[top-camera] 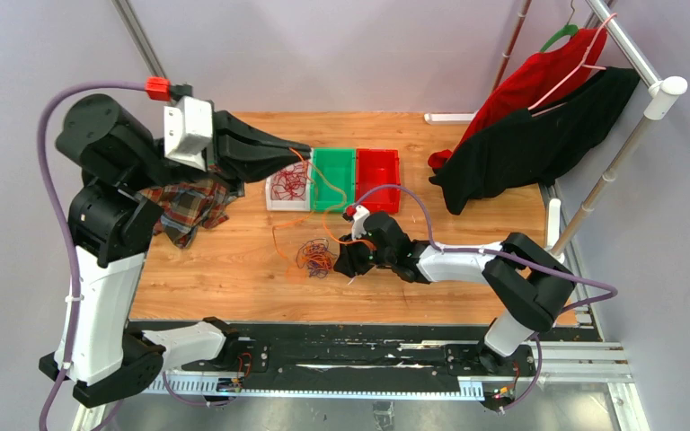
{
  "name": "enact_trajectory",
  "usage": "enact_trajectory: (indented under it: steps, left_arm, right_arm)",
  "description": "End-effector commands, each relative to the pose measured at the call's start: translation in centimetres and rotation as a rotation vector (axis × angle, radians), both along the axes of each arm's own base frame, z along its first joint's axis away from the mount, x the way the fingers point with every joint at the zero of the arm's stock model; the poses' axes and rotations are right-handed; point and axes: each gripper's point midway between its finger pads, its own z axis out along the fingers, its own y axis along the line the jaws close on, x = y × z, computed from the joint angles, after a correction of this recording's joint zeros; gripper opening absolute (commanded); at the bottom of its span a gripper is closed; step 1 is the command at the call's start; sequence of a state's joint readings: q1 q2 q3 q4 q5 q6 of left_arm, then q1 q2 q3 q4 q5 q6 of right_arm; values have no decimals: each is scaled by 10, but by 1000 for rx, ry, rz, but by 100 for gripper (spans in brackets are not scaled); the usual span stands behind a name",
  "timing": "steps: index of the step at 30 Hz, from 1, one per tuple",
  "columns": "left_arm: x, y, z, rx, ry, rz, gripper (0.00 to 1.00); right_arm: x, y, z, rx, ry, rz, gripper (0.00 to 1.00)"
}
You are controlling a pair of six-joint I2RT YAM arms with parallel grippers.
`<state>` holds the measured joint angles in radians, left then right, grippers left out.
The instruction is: Untangle the cables
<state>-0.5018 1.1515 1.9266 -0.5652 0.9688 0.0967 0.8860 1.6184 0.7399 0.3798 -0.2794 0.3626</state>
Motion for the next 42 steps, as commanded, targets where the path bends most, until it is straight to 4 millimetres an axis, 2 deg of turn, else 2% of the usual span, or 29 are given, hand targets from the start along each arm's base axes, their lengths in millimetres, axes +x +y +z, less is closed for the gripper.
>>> enact_trajectory:
  steps: [1, 4, 10, 14, 17, 20, 25, 30, 35, 39, 42]
  left_arm:
    - [-3, 4, 43, -99, -87, 29, 1]
    - [7, 4, 40, -94, -100, 69, 1]
    - [31, -1, 15, -61, -71, 130, 1]
    - [58, -7, -10, -28, -44, 183, 1]
    - [84, -13, -35, 14, -38, 239, 1]
    - [111, -19, -62, 66, -37, 284, 1]
    - [160, -28, -94, 128, -54, 374, 1]
    - [202, -35, -115, 176, -86, 449, 1]
    - [230, -40, -147, 257, -97, 483, 0]
    - [255, -35, -167, 295, -100, 541, 0]
    - [275, -27, -173, 291, -104, 599, 0]
  right_arm:
    - [-2, -9, -6, -39, -27, -16, 41]
    - [-2, -17, 8, -36, -49, -40, 49]
    - [7, -39, 46, -18, -142, -133, 60]
    - [25, -69, 70, -17, -201, -281, 64]
    - [43, -102, 77, -44, -224, -453, 65]
    - [55, -134, 74, -93, -239, -595, 65]
    - [58, -160, 61, -197, -245, -696, 65]
    - [57, -164, 52, -227, -229, -708, 64]
    - [55, -167, 50, -232, -231, -710, 62]
    - [53, -173, 48, -242, -234, -725, 61]
    - [52, -176, 46, -247, -237, -735, 61]
